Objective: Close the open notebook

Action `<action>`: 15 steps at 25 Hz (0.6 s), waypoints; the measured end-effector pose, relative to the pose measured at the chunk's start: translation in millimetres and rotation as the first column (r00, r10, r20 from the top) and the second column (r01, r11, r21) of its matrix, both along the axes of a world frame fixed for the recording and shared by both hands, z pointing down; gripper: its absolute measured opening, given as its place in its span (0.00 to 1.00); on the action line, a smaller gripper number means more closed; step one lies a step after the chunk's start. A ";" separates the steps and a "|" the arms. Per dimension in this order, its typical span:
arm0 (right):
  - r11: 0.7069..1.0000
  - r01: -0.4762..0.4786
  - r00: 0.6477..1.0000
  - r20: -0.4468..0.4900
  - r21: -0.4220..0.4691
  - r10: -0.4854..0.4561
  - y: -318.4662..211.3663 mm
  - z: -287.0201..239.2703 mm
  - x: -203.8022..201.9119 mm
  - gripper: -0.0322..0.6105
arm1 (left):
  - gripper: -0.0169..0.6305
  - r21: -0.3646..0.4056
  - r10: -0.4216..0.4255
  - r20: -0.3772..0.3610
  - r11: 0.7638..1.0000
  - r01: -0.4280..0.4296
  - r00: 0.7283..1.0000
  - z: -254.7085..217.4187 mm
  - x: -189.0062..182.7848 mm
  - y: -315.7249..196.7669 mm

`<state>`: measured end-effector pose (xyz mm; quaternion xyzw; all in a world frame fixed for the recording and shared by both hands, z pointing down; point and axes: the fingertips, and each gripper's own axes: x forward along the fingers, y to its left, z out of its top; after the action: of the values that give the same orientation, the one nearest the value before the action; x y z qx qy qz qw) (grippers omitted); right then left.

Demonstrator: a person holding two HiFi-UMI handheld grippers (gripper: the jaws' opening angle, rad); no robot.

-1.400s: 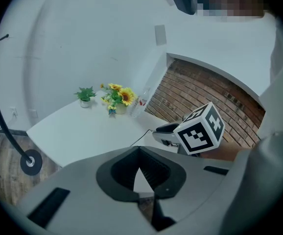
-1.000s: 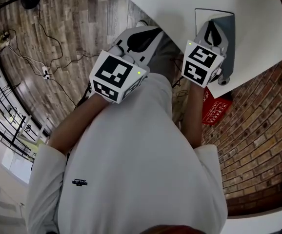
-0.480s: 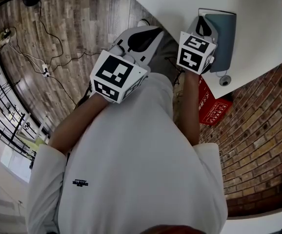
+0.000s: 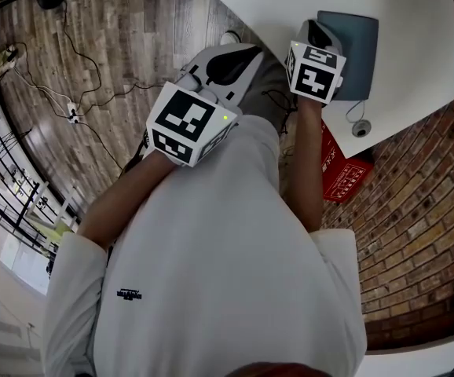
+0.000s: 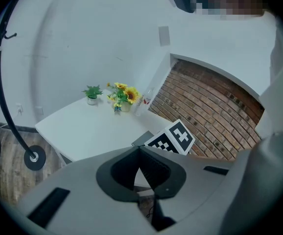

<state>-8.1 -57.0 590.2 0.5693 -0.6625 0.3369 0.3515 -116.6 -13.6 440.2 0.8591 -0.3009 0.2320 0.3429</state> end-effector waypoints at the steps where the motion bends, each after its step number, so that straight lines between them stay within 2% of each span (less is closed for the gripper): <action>1: 1.000 -0.003 1.000 0.026 -0.003 0.003 1.9 1.9 -0.6 0.07 | 0.04 0.000 0.000 0.001 1.000 0.000 1.000 0.0 0.1 0.5; 8: 0.999 0.020 0.993 0.119 0.027 -0.023 6.9 -10.0 -5.5 0.07 | 0.04 0.008 0.004 0.003 1.000 -0.004 1.000 -4.5 5.1 2.7; 15: 0.998 0.000 0.983 0.186 0.056 -0.011 17.6 -29.1 -10.8 0.07 | 0.04 0.028 0.008 -0.008 1.000 -0.008 1.000 -17.1 12.1 8.5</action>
<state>-18.9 -39.4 561.1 0.5431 -0.7032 0.3689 0.2730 -104.5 -5.2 423.0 0.8659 -0.2993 0.2257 0.3311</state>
